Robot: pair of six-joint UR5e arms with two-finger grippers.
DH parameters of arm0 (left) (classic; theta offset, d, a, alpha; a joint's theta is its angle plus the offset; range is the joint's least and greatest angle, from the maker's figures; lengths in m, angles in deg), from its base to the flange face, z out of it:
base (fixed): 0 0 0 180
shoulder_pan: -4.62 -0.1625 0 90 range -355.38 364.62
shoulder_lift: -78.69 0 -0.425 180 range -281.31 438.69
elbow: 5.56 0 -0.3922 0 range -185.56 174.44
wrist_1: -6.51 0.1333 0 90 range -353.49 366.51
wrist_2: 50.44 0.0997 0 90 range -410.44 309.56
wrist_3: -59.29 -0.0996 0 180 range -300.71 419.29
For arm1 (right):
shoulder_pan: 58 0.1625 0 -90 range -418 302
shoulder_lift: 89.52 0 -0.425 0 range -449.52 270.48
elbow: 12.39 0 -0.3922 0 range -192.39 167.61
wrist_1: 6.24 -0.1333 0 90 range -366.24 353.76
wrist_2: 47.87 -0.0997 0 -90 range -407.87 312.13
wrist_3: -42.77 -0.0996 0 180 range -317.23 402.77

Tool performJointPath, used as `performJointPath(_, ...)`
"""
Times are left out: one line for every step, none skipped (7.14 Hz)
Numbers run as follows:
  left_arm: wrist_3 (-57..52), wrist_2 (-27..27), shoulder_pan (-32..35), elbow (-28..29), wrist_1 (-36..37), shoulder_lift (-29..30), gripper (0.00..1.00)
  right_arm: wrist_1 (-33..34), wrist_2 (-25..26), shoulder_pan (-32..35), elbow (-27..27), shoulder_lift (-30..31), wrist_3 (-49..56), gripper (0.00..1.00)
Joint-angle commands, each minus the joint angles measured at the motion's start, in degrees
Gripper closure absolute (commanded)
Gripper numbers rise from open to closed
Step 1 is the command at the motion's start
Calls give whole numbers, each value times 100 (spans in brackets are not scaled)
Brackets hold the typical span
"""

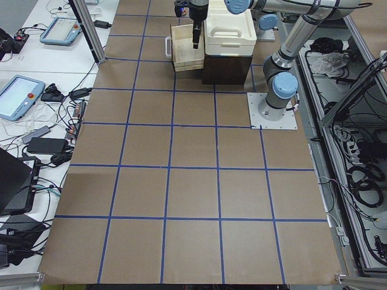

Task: Put scissors in drawer and close it
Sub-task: 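Move the right gripper over the orange-handled scissors beside the drawer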

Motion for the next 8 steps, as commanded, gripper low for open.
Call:
performJointPath(0,2,0,0,-1,0,0,-97,43,1,-327,-80,21,0)
performJointPath(9,-7,0,0,-1,0,0,6,9,1,-487,-98,-22,0)
performJointPath(0,2,0,0,-1,0,0,285,60,-52,-479,-229,47,0)
performJointPath(9,2,0,0,-1,0,0,749,78,-87,-349,-273,170,0)
performJointPath(9,2,0,0,-1,0,0,780,122,-131,-261,-361,284,0)
performJointPath(9,2,0,0,-1,0,0,711,209,-157,-260,-397,294,0)
performJointPath(9,2,0,0,-1,0,0,258,393,-323,-242,-353,285,0)
performJointPath(9,2,0,0,-1,0,0,79,491,-716,-259,-362,320,0)
